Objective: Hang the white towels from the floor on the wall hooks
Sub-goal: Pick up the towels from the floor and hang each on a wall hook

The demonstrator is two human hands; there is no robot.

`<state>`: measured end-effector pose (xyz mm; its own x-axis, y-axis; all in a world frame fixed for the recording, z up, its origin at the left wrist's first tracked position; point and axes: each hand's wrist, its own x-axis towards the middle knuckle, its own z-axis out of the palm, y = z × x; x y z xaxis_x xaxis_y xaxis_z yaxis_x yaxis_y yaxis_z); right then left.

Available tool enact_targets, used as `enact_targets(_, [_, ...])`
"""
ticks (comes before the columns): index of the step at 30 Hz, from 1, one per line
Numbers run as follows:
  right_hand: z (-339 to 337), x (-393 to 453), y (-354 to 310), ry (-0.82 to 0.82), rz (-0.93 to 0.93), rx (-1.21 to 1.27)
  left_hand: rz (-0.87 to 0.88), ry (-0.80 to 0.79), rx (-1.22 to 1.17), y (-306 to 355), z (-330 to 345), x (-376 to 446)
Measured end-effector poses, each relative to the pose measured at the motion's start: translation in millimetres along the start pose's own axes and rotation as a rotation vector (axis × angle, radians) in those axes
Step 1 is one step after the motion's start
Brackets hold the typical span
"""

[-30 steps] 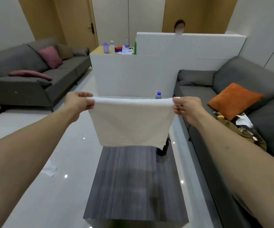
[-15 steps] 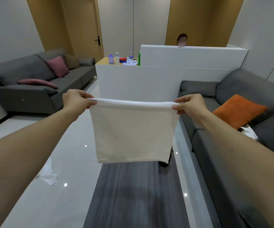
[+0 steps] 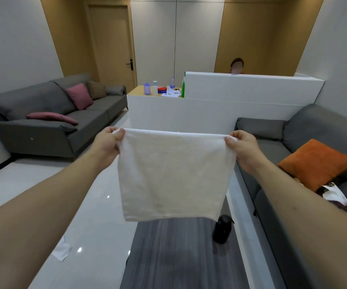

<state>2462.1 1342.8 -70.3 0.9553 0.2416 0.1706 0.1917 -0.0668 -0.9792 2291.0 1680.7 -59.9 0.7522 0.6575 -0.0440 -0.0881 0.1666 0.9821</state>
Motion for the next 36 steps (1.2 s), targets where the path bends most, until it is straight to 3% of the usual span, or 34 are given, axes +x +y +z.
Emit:
enact_targets(2, [17,16,-4,0.05,0.023,0.006,-0.05,0.037,-0.092,2,3,14])
enact_targets(5, [35,35,-5,0.112,-0.045,-0.146,0.037,0.078,0.229,3,-5,34])
enact_targets(7, [40,43,-5,0.106,-0.142,-0.383,0.125,0.118,0.458,6,-11,43])
enact_targets(10, [54,55,-10,-0.003,-0.225,-0.561,0.119,0.132,0.494,16,-7,45])
enact_targets(18, [77,73,-26,-0.153,-0.031,-0.064,-0.066,-0.182,0.532,45,-28,-14])
enact_targets(24, [83,25,-2,-0.363,-0.163,-0.101,0.031,0.081,0.694,41,-59,-89])
enact_targets(29, [120,-26,-8,-0.669,-0.233,-0.154,0.042,0.466,0.746,29,-111,-186])
enact_targets(32, [164,-64,-33,-0.847,-0.327,-0.294,0.03,0.591,1.008,35,-152,-249])
enact_targets(36, [230,-140,-74,-1.052,-0.523,-0.5,-0.055,0.625,1.353,38,-197,-334])
